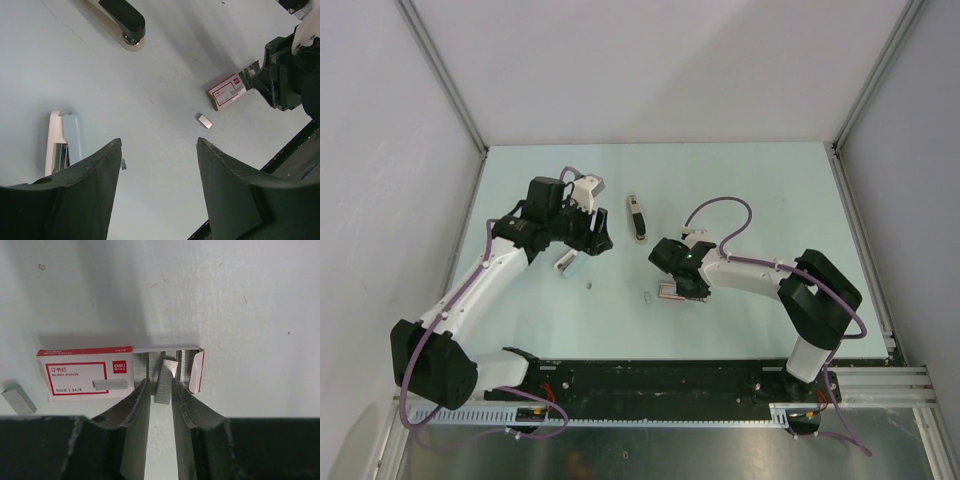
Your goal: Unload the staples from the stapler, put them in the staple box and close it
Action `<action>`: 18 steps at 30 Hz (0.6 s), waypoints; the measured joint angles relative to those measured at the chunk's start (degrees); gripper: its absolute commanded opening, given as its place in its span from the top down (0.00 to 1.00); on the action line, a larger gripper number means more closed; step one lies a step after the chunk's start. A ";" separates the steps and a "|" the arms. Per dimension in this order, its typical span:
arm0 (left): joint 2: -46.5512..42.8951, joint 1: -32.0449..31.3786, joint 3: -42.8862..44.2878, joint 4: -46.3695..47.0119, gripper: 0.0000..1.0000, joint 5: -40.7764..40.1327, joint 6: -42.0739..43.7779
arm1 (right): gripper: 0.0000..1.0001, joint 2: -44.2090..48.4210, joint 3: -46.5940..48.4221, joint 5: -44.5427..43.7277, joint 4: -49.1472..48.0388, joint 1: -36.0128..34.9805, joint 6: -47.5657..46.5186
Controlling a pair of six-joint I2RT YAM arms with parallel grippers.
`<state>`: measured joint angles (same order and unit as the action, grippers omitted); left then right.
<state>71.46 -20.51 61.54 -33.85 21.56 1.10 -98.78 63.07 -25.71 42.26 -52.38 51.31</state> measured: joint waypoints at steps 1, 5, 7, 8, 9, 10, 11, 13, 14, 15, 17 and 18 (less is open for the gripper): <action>0.00 0.00 0.00 0.00 0.33 0.00 0.00 | 0.70 -0.02 0.00 0.13 -0.11 0.00 -0.04; 0.00 0.00 0.00 0.00 0.34 0.00 -0.02 | 0.65 -0.02 0.00 0.39 -0.39 0.00 -0.35; 0.00 0.00 0.00 -0.02 0.34 0.00 0.00 | 0.63 -0.02 0.00 0.55 -0.37 0.00 -0.37; 0.00 0.00 0.00 0.00 0.34 0.00 0.00 | 0.62 -0.02 0.00 0.59 -0.35 0.00 -0.37; 0.00 0.00 0.00 -0.02 0.34 0.00 0.00 | 0.62 -0.02 0.00 0.61 -0.35 0.00 -0.37; 0.00 0.00 0.00 0.00 0.34 0.00 0.00 | 0.61 -0.02 0.00 0.66 -0.35 0.00 -0.37; 0.00 0.00 0.00 0.00 0.34 0.00 0.00 | 0.61 -0.02 0.00 0.70 -0.35 0.00 -0.37; -0.02 0.00 0.00 0.00 0.34 0.00 0.00 | 0.61 -0.04 0.02 0.72 -0.33 0.04 -0.37; -0.02 0.00 0.00 0.00 0.34 0.00 0.00 | 0.61 -0.07 0.02 0.74 -0.35 0.07 -0.37; -0.02 0.00 0.00 0.00 0.34 0.00 0.00 | 0.61 -0.13 0.04 0.74 -0.35 0.11 -0.37; -0.02 0.00 0.00 -0.02 0.34 0.00 0.02 | 0.62 -0.24 0.07 0.76 -0.35 0.13 -0.37; -0.02 0.00 0.00 0.00 0.34 -0.02 0.02 | 0.62 -0.33 0.07 0.76 -0.35 0.17 -0.37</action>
<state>71.44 -20.51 61.54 -33.85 21.54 1.13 -99.11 63.13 -24.95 41.91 -52.21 50.94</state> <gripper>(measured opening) 0.665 0.388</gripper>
